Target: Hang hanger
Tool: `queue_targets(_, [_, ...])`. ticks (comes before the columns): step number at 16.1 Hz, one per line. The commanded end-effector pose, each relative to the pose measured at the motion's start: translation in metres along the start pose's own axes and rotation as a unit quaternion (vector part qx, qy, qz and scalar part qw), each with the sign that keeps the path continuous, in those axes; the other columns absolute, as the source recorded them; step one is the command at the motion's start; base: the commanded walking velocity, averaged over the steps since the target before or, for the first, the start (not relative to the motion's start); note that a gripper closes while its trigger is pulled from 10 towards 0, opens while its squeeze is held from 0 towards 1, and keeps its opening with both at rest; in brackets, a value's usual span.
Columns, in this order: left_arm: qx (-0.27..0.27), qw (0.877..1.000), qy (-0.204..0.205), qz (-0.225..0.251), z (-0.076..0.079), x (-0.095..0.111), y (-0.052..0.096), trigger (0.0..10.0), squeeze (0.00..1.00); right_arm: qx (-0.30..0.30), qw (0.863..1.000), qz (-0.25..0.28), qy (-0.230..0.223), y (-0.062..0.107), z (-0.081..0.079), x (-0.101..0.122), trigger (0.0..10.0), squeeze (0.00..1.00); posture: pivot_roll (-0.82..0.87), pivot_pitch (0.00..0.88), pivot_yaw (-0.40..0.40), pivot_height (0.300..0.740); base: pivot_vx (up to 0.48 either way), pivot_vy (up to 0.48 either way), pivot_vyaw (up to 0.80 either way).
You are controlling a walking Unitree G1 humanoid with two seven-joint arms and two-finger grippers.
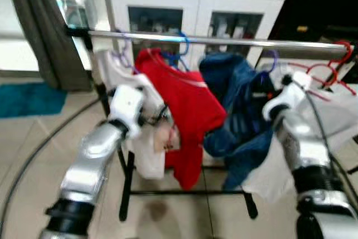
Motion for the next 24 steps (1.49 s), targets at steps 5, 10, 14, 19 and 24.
queue_targets(5, [-0.053, 0.998, -0.015, 0.009, 0.011, 0.018, 0.000, 10.0, 0.00, 0.006, 0.999, 0.042, 0.008, -0.021, 0.002, 0.036, 10.0, 0.00, 0.02, 0.000, -0.087, 0.740, 0.000, 0.000, 0.00])
queue_targets(10, [-0.067, 0.997, -0.024, 0.015, 0.015, 0.033, 0.002, 10.0, 0.00, 0.011, 1.000, 0.017, 0.009, -0.044, -0.001, 0.052, 10.0, 0.00, 0.03, 0.000, -0.101, 0.740, 0.000, 0.000, 0.00])
queue_targets(14, [-0.079, 0.995, -0.036, 0.044, 0.015, 0.059, 0.003, 10.0, 0.00, -0.001, 1.000, -0.018, -0.008, -0.056, -0.009, 0.060, 10.0, 0.00, 0.09, 0.000, -0.126, 0.740, 0.000, 0.000, 0.00])
queue_targets(19, [-0.130, 0.986, -0.010, 0.102, 0.030, 0.106, -0.003, 10.0, 0.00, -0.029, 0.998, -0.046, -0.025, -0.060, -0.010, 0.062, 10.0, 0.00, 0.15, 0.000, -0.127, 0.740, 0.000, 0.000, 0.00])
queue_targets(24, [-0.184, 0.979, 0.013, 0.087, 0.048, 0.113, -0.014, 10.0, 0.00, -0.048, 0.995, -0.070, -0.055, -0.060, -0.006, 0.058, 10.0, 0.00, 0.15, 0.016, -0.084, 0.740, 0.000, 0.000, 0.00])
Point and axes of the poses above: a point about 5 cm out from each wrist's last joint towards the gripper, its own y axis pointing back from the gripper into the wrist, its own x axis along the axis of the wrist's last joint, z = x × y, the point moved 3 cm from there along -y, pointing out of the wrist towards the gripper, and after that the axes turned 14 degrees about y, right-handed, at the moved point
